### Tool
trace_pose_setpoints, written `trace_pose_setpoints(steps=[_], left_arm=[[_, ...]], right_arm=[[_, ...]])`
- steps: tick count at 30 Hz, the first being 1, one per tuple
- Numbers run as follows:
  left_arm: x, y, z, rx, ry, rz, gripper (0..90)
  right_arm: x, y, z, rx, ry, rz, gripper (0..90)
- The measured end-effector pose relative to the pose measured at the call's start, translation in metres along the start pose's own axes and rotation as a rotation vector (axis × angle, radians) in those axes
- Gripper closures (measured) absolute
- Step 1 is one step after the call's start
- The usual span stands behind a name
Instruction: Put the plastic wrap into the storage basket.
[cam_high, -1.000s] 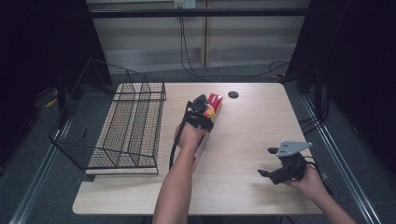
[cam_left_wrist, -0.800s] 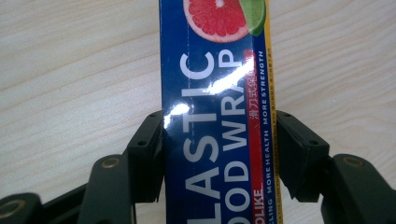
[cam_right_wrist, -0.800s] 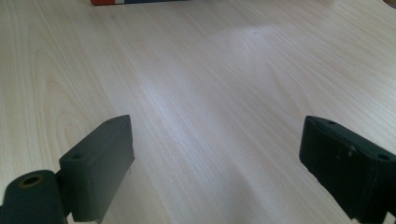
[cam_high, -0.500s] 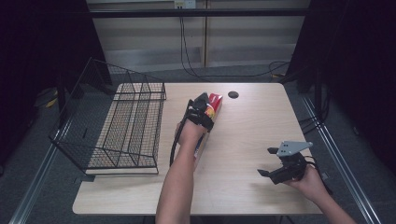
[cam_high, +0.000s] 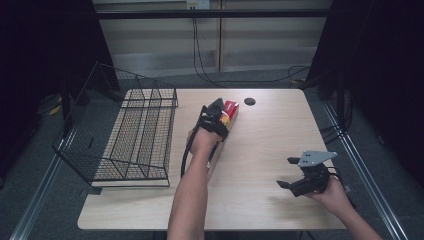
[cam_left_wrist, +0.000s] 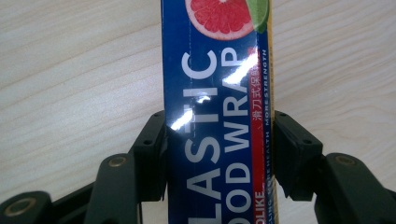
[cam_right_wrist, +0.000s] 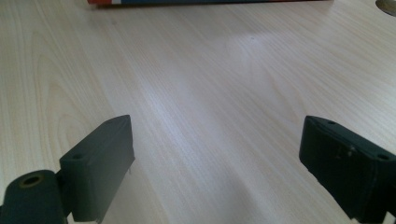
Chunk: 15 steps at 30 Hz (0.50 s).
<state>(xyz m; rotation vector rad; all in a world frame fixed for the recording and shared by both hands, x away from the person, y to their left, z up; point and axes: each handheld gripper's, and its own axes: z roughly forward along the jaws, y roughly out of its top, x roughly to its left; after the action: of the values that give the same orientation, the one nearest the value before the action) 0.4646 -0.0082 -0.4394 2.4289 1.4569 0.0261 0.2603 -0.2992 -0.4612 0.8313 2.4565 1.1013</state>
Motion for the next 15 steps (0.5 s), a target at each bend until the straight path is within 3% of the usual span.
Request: trace_pose_setpoints(steps=[15], left_arm=[[0.007, 0.0, -0.059, -0.038, 0.013, -0.023, 45.5]], right_arm=[[0.0, 0.0, -0.001, -0.013, -0.007, 0.005, 7.1]])
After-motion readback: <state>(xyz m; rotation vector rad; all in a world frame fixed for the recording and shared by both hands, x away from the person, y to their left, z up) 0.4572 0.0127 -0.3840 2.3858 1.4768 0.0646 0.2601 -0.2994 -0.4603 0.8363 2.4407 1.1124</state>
